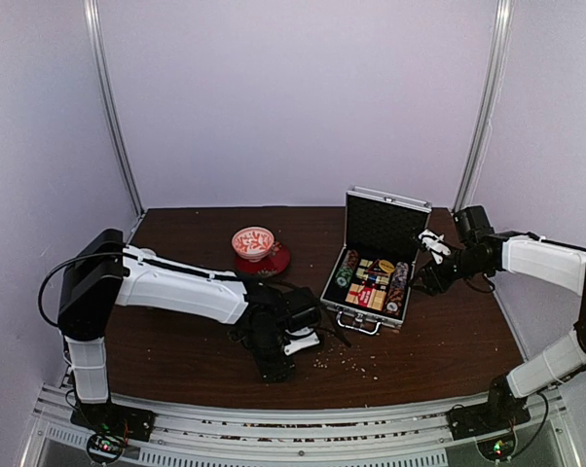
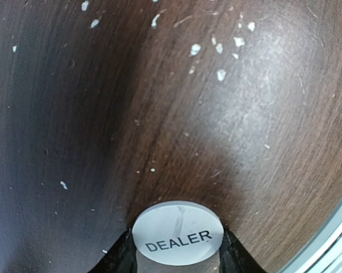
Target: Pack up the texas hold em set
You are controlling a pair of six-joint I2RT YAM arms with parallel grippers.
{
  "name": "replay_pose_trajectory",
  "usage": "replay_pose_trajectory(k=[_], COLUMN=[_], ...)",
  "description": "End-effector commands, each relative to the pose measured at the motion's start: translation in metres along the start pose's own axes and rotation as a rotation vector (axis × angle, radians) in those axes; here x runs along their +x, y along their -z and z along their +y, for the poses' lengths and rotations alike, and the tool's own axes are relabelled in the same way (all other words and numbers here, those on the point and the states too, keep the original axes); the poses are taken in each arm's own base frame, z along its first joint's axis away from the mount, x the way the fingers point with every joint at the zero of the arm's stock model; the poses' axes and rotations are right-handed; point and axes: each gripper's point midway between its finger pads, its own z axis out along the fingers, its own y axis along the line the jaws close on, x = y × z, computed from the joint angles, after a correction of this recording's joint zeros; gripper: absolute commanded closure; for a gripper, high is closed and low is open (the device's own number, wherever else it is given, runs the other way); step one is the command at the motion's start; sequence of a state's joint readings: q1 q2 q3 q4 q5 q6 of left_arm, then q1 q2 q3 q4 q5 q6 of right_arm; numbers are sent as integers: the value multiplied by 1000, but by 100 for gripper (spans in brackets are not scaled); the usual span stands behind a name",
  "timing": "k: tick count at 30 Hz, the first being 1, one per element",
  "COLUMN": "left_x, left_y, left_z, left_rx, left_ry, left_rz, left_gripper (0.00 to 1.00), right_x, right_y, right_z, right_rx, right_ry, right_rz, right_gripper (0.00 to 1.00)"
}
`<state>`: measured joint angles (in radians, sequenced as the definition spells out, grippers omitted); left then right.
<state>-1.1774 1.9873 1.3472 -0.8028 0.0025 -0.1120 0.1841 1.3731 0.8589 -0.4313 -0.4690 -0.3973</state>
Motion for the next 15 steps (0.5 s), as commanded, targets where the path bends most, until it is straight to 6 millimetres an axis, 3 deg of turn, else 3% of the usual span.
replay_pose_trajectory(k=[1,8,15], left_x=[2,-32,-109], left_y=[-25,10,56], left_z=[-13,-1,26], left_rx=[21,-43,-136], left_ry=[-17,-36,-13], left_rz=[26,-66,-283], left_gripper=[57,60,60], right_x=[0,-1,-1], right_y=[2,2,2], right_z=[-1,-1,-1], right_rx=[-3,-2,-2], right_ry=[3,3,-3], right_rz=[0,-2,-3], right_gripper=[39,40,40])
